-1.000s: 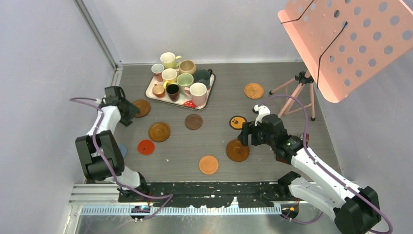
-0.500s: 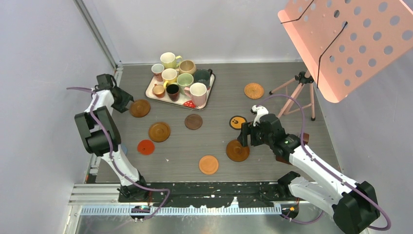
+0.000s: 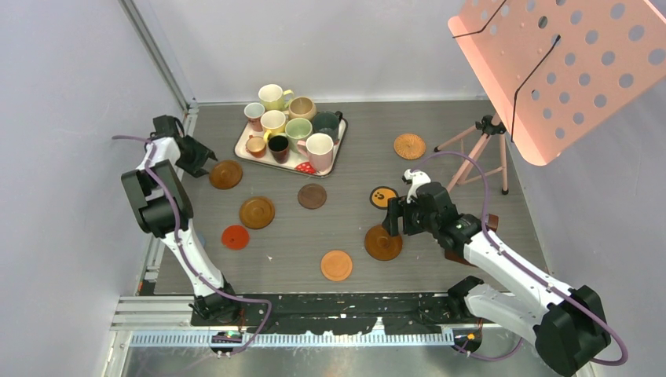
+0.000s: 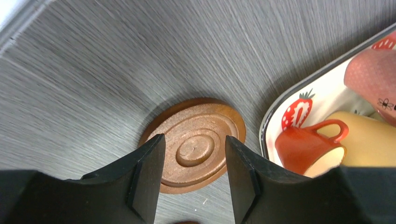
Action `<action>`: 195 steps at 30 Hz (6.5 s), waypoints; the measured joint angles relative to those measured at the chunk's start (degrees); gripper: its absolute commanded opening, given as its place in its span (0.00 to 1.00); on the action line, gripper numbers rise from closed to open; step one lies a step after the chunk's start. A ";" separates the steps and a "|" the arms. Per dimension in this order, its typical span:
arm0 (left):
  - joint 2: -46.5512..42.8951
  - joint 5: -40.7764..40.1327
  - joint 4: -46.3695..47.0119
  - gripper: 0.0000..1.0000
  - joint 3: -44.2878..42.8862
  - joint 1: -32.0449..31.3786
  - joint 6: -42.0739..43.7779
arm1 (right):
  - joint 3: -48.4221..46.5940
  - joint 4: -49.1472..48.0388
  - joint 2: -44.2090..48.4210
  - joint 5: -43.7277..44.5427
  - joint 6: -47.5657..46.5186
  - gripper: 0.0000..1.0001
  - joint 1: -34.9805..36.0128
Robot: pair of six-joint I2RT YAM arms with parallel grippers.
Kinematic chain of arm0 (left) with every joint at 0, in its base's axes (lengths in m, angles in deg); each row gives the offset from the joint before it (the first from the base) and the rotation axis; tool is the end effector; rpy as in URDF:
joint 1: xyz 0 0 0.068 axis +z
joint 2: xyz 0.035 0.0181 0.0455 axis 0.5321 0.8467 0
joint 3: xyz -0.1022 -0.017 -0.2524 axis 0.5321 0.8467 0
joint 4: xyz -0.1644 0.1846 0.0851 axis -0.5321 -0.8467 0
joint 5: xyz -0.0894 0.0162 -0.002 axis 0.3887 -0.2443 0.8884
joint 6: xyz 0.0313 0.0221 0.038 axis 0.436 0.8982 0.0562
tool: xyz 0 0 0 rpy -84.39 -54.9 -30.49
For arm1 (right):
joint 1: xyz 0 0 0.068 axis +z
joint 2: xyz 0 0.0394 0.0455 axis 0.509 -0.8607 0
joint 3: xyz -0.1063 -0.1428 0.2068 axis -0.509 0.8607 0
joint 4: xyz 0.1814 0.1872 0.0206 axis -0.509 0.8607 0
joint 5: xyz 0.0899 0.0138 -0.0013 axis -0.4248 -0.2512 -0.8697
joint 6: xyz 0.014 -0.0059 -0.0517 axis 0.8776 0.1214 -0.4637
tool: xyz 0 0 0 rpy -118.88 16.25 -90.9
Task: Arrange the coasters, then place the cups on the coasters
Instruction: Move the coaster to the corner of the board.
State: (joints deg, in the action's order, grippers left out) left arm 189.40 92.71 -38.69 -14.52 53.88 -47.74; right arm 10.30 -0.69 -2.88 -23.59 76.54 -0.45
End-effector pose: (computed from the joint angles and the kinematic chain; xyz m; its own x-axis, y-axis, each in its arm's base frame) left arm 0.4060 0.1555 0.1909 -0.4373 -0.8552 -0.2781 -0.7421 0.5179 -0.4255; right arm 0.1695 0.1010 0.2177 -0.7057 -0.0929 -0.7024 -0.3614 0.8999 0.2441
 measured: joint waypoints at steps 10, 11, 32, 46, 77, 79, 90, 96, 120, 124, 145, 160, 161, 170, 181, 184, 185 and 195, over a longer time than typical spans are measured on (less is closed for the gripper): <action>-0.26 5.81 -0.55 0.51 3.17 -0.02 0.37 | -0.31 -0.02 -0.04 -0.04 -0.28 0.80 0.00; -0.70 6.29 -0.48 0.51 3.67 -0.02 0.39 | -0.31 -0.02 0.07 -0.07 -0.37 0.80 0.00; -28.02 6.71 3.37 0.53 39.21 -14.75 -3.74 | -0.39 -0.02 1.97 -1.99 -0.42 0.80 0.00; -23.63 6.43 8.33 0.32 37.16 -14.86 -4.92 | -0.39 -0.46 1.97 -2.80 -0.37 0.80 0.00; -26.49 4.92 4.55 0.00 35.67 -11.69 -4.96 | -0.44 -0.46 2.45 -2.73 -0.42 0.80 0.00; -26.43 6.40 5.79 0.00 37.40 -12.81 -5.84 | -0.50 -0.46 2.45 -2.75 -0.42 0.80 0.00; -23.89 4.48 3.13 0.00 36.63 -13.49 -7.82 | -0.83 -0.46 2.51 -2.73 -0.42 0.80 0.00; -20.17 -0.35 -1.92 0.00 29.79 -13.42 -7.21 | -0.83 -0.44 3.45 -2.71 -0.39 0.80 0.00; -14.19 -5.40 -8.07 0.00 22.27 -4.59 -4.90 | -2.05 1.38 5.31 -1.64 -0.44 0.80 0.00; -14.01 -5.27 -8.22 0.00 22.10 -3.58 -5.18 | -2.34 1.62 5.31 -1.64 -0.44 0.80 0.00; -15.26 -7.48 -9.01 0.00 21.77 -2.84 -12.96 | -3.30 3.15 7.34 -1.22 -0.87 0.80 0.00; -24.76 -9.09 0.46 0.00 32.54 -18.80 -15.39 | -3.30 4.26 8.46 -1.16 -0.85 0.80 0.00; -24.37 -8.44 1.18 0.00 32.57 -20.41 -15.45 | -3.30 4.26 8.72 -1.16 -0.85 0.80 0.00; -22.38 -4.50 7.45 0.00 33.88 -23.85 -17.20 | -3.30 4.26 10.71 -1.16 -0.85 0.80 0.00; -20.15 -8.68 -2.32 0.00 27.58 -23.47 -18.23 | -3.30 4.26 11.34 -1.18 -0.87 0.80 0.00; -20.13 -8.85 -3.48 0.00 27.58 -22.80 -18.23 | -3.30 4.28 12.07 -1.18 -0.87 0.80 0.00; -20.09 -8.92 -3.82 0.00 27.47 -22.58 -18.27 | -3.30 4.31 12.26 -1.16 -0.87 0.80 0.00; -17.49 -8.39 -7.26 0.00 25.09 -20.39 -21.46 | -3.30 5.14 14.45 -0.79 -0.87 0.80 0.00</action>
State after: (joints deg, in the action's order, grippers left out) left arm 171.91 84.31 -45.95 10.57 33.49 -69.21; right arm 7.00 4.45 11.56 -24.38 75.67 -0.45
